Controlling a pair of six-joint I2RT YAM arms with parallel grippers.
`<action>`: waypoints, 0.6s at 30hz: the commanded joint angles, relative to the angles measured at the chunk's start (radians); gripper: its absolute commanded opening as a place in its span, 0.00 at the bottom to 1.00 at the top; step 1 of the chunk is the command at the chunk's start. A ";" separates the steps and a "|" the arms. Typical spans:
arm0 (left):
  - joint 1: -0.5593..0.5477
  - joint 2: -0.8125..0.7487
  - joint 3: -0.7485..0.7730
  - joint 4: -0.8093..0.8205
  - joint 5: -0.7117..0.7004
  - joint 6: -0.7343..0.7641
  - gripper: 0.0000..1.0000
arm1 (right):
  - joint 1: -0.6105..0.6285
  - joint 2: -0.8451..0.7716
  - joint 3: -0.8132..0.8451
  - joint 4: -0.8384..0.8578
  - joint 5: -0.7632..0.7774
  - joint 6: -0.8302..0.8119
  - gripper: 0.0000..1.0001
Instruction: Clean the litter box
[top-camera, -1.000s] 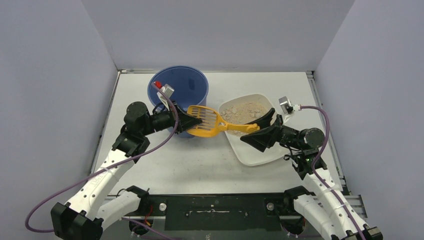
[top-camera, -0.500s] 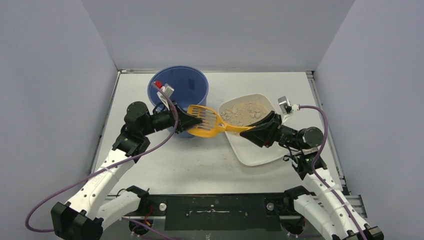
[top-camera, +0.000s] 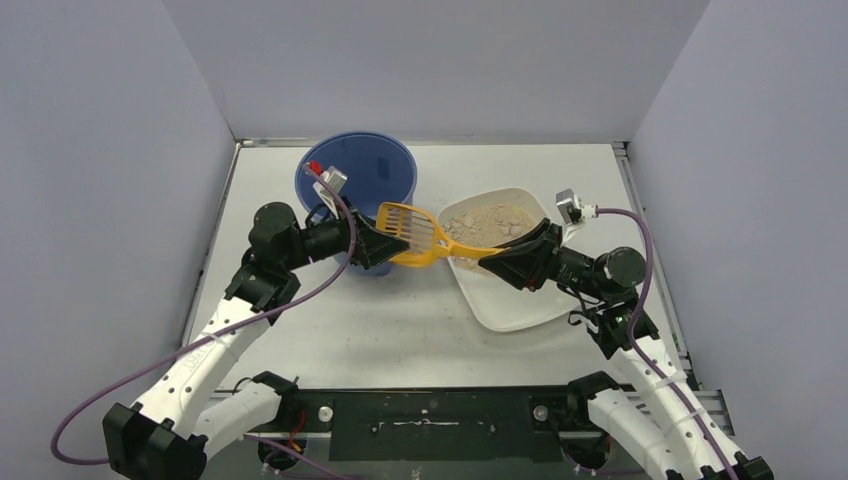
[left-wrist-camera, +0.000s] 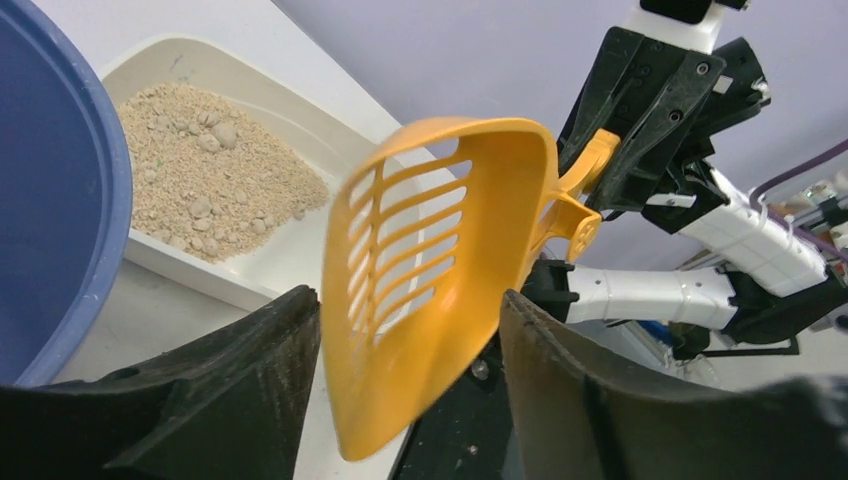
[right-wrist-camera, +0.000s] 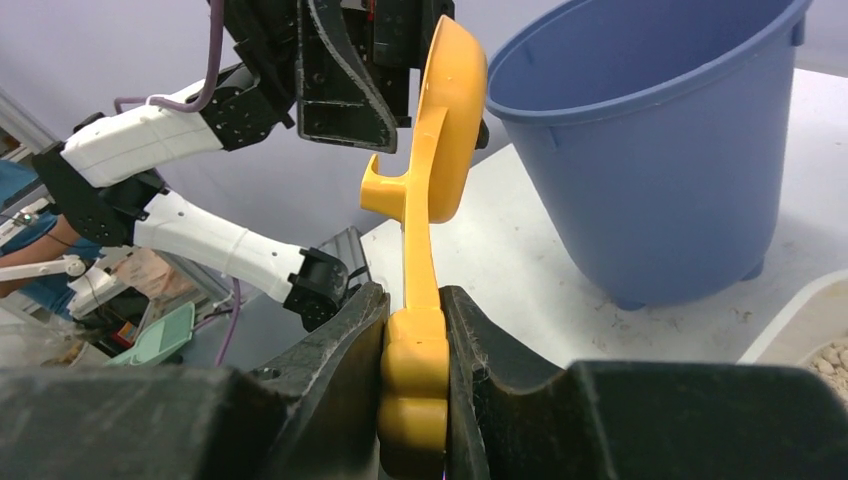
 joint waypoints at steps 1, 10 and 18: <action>0.002 0.016 0.057 -0.016 -0.028 0.025 0.68 | 0.003 -0.009 0.096 -0.079 0.055 -0.072 0.00; 0.003 0.070 0.189 -0.287 -0.178 0.136 0.89 | 0.003 0.000 0.241 -0.405 0.173 -0.190 0.00; 0.002 0.061 0.253 -0.394 -0.294 0.200 0.95 | 0.002 0.067 0.434 -0.751 0.386 -0.290 0.00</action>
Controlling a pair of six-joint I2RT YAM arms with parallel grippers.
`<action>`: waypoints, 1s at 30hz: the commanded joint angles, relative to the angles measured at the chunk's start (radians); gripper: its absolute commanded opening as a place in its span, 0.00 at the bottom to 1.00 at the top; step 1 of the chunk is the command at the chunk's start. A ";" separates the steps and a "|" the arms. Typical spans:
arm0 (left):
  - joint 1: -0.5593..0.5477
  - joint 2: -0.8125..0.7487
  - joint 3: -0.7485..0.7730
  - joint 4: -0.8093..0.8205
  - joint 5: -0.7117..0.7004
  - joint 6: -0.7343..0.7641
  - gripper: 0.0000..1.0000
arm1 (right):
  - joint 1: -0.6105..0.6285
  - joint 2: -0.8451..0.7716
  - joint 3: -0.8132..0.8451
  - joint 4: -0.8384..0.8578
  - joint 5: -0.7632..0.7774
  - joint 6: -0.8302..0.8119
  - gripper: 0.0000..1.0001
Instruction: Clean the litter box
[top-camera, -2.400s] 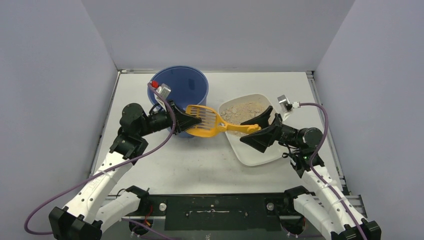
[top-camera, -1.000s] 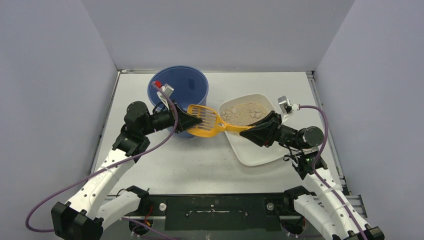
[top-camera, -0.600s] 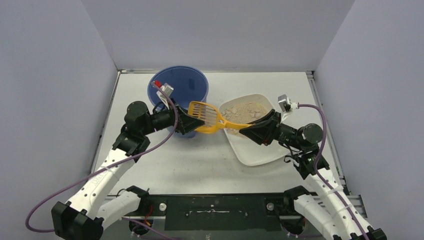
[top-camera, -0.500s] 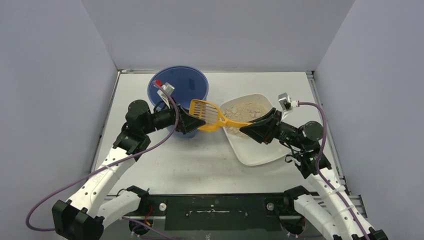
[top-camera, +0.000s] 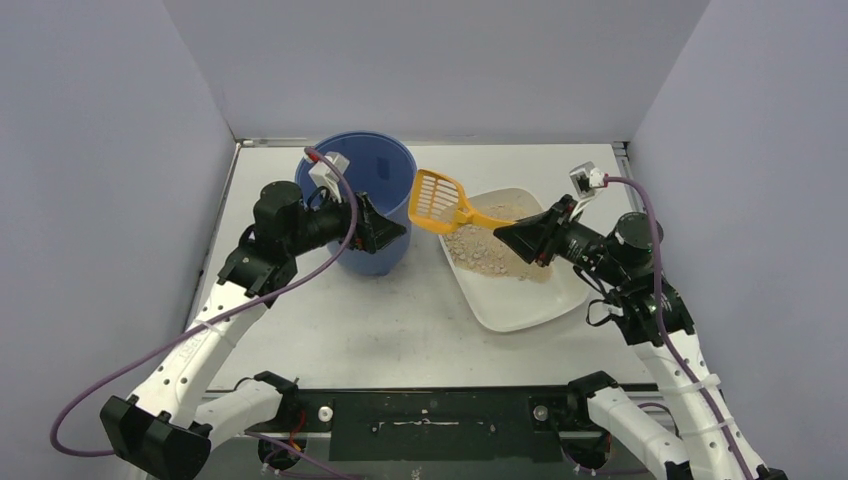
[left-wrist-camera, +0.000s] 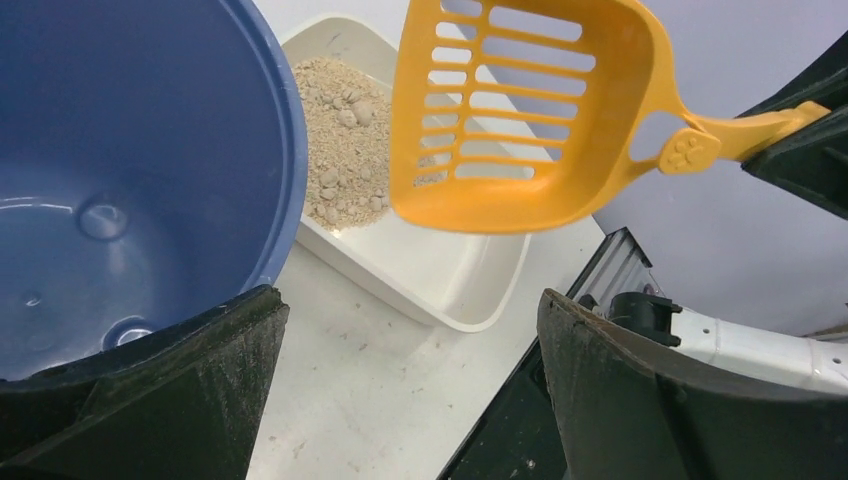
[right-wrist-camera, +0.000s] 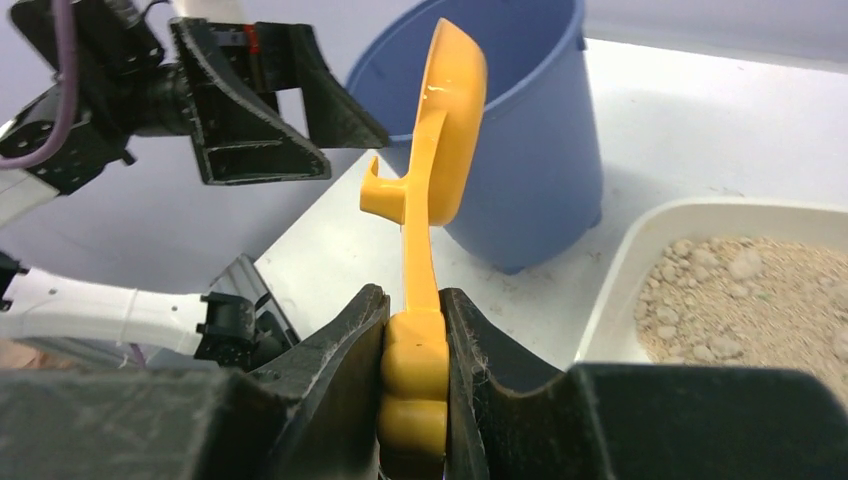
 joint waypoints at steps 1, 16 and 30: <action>0.002 -0.012 0.077 -0.067 -0.086 0.060 0.95 | 0.000 0.027 0.114 -0.201 0.160 -0.065 0.00; -0.072 0.077 0.223 -0.205 -0.255 0.160 0.95 | -0.001 0.162 0.373 -0.710 0.512 -0.021 0.00; -0.265 0.145 0.359 -0.382 -0.692 0.271 0.95 | -0.011 0.267 0.322 -0.871 0.583 0.087 0.00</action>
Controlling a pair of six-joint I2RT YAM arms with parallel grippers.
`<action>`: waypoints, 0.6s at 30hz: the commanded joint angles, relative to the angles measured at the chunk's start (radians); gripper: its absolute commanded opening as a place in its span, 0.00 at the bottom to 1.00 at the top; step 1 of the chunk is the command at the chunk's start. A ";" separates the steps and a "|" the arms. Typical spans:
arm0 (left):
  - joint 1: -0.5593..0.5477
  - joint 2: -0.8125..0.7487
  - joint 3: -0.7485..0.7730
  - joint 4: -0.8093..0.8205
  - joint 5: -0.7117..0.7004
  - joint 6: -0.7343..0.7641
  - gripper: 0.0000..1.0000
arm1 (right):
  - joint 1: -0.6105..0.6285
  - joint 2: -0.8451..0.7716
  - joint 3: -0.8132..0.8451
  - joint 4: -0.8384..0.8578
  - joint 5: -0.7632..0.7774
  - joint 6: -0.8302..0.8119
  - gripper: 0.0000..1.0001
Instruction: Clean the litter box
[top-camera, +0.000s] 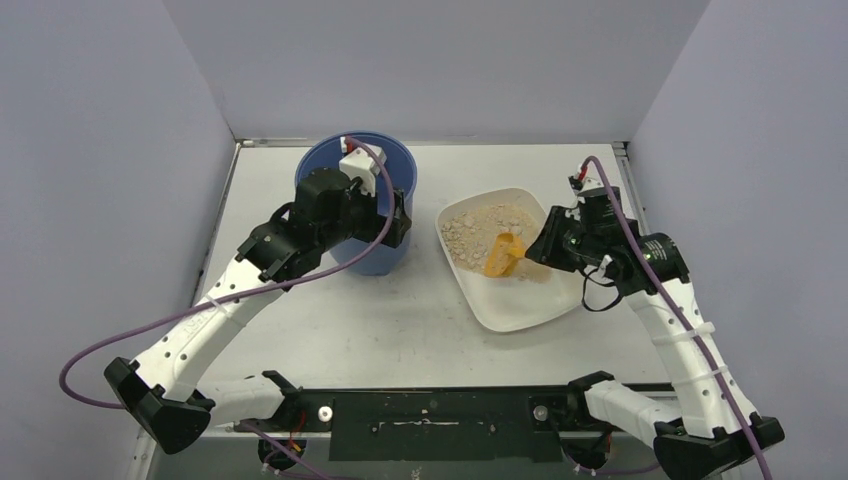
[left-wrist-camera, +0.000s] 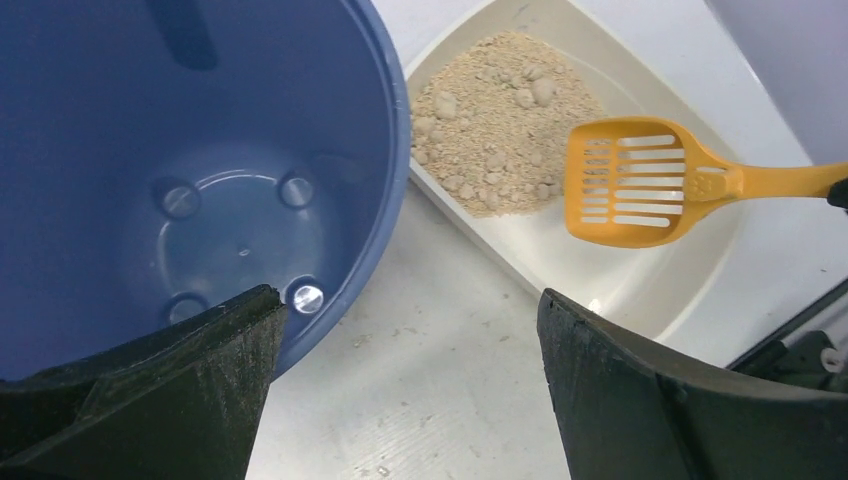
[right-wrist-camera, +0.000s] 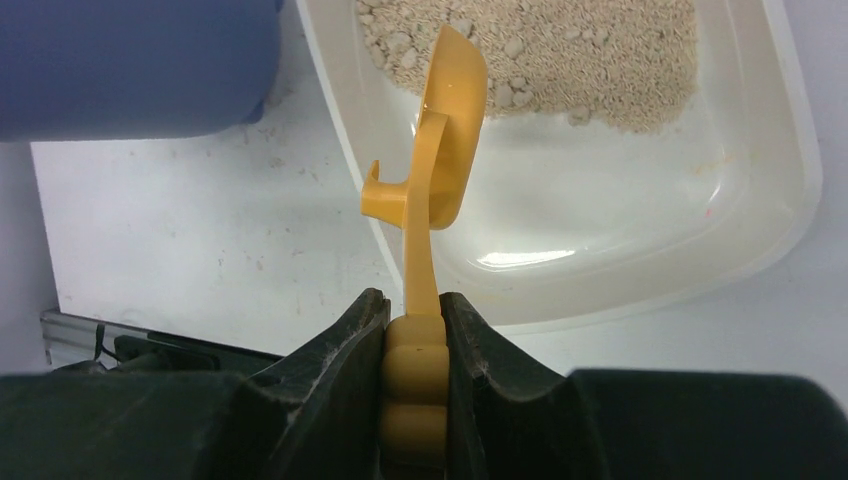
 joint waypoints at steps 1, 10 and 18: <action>-0.030 -0.010 0.075 -0.047 -0.166 0.047 0.95 | -0.013 0.015 -0.019 -0.029 0.076 0.048 0.00; -0.042 -0.098 -0.071 0.073 -0.311 0.097 0.95 | -0.042 0.023 -0.097 0.004 0.177 0.146 0.00; -0.041 -0.173 -0.189 0.166 -0.399 0.107 0.95 | -0.134 0.019 -0.226 0.110 0.086 0.205 0.00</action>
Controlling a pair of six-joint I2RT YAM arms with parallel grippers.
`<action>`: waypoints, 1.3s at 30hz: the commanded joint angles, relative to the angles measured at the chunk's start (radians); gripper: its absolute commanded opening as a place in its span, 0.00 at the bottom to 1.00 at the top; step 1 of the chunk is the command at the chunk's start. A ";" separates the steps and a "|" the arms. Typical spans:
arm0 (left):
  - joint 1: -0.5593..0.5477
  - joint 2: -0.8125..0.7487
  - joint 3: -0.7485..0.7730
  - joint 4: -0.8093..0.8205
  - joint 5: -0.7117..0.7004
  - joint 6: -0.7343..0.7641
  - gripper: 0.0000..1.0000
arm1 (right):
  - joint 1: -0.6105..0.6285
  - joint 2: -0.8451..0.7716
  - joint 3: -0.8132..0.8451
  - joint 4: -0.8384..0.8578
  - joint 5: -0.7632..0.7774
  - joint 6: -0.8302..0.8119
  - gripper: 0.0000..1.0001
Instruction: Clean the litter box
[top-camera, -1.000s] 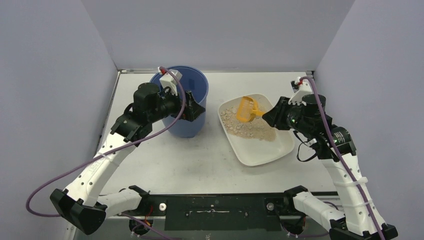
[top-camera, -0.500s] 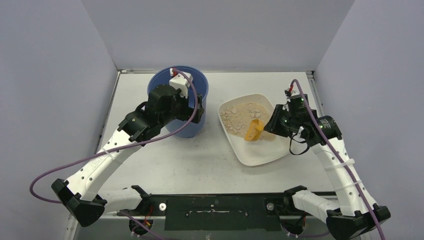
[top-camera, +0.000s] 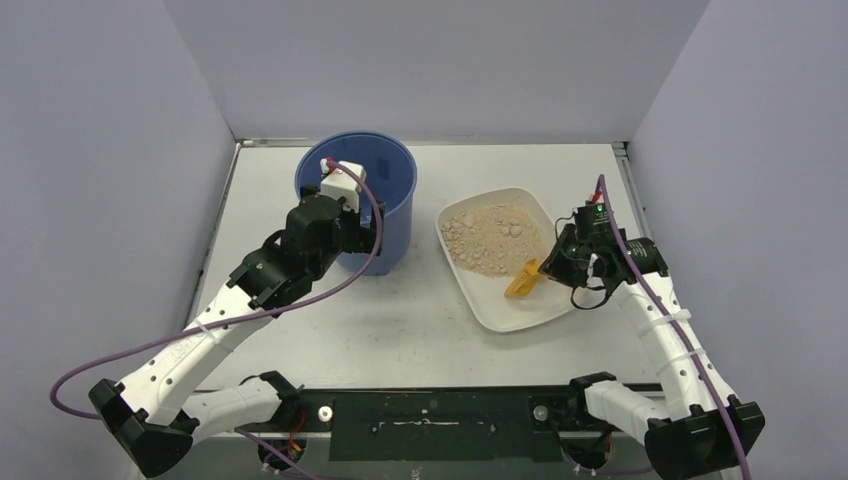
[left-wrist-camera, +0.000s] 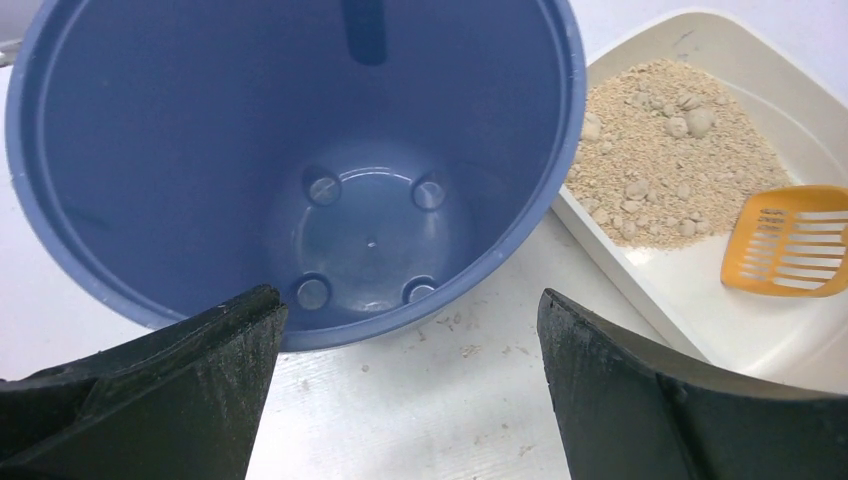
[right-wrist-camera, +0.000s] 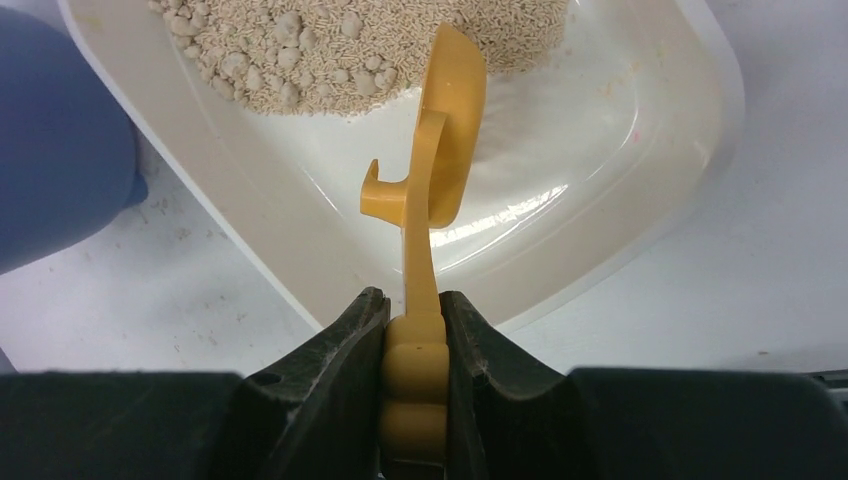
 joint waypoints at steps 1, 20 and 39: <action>-0.002 -0.048 -0.037 0.115 -0.085 0.020 0.95 | -0.063 -0.012 -0.047 0.097 -0.050 0.041 0.00; -0.002 -0.055 -0.086 0.155 -0.087 0.023 0.95 | -0.180 -0.045 -0.489 0.549 -0.248 0.180 0.00; -0.003 -0.047 -0.091 0.153 -0.076 0.025 0.95 | -0.171 0.027 -0.891 1.249 -0.208 0.351 0.00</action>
